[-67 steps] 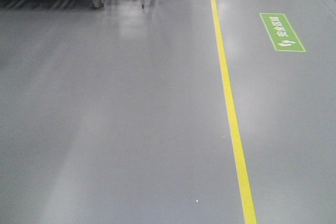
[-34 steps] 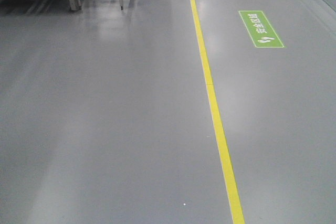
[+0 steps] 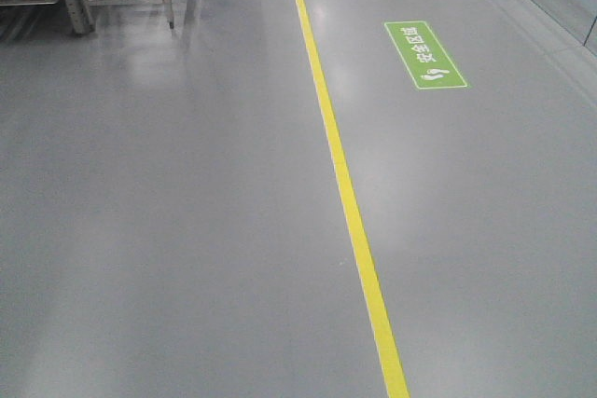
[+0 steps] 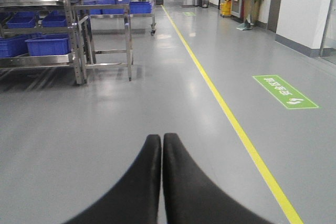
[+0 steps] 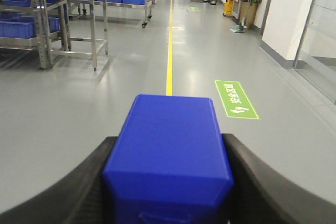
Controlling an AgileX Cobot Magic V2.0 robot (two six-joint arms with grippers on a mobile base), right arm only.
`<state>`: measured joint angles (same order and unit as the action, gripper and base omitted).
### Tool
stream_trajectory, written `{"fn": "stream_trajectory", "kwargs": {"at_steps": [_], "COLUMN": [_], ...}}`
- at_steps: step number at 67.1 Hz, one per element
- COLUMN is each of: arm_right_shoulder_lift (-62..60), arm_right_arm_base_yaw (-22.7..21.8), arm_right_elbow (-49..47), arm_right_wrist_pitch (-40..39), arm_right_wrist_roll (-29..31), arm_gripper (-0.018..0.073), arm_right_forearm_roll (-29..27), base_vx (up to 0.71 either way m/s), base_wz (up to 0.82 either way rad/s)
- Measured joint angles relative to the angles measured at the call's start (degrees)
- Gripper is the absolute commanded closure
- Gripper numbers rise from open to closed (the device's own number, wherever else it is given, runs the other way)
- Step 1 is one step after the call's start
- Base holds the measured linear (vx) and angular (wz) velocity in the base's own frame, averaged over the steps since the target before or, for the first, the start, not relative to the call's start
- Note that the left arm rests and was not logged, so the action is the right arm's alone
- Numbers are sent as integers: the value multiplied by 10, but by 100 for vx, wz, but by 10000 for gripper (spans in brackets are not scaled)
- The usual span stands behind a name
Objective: Pour parts from conveyor to right shelf
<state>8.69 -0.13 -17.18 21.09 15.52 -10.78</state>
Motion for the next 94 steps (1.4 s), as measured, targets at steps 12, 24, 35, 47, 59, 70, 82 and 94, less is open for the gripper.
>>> {"fn": "stream_trajectory", "kwargs": {"at_steps": [12,24,35,47,59,70,82,94], "arm_right_shoulder_lift": [0,0,0,0,0,0,0,0], "arm_right_arm_base_yaw": [0,0,0,0,0,0,0,0], "arm_right_elbow": [0,0,0,0,0,0,0,0], "arm_right_wrist_pitch": [0,0,0,0,0,0,0,0], "arm_right_wrist_roll": [0,0,0,0,0,0,0,0], "arm_gripper": [565,565,565,565,565,565,565,565], "arm_right_forearm_roll": [0,0,0,0,0,0,0,0], "base_vx": [38,45,47,48,49,52,54,57], "base_wz": [-10,-2,3,7,5,2,-2,-8]}}
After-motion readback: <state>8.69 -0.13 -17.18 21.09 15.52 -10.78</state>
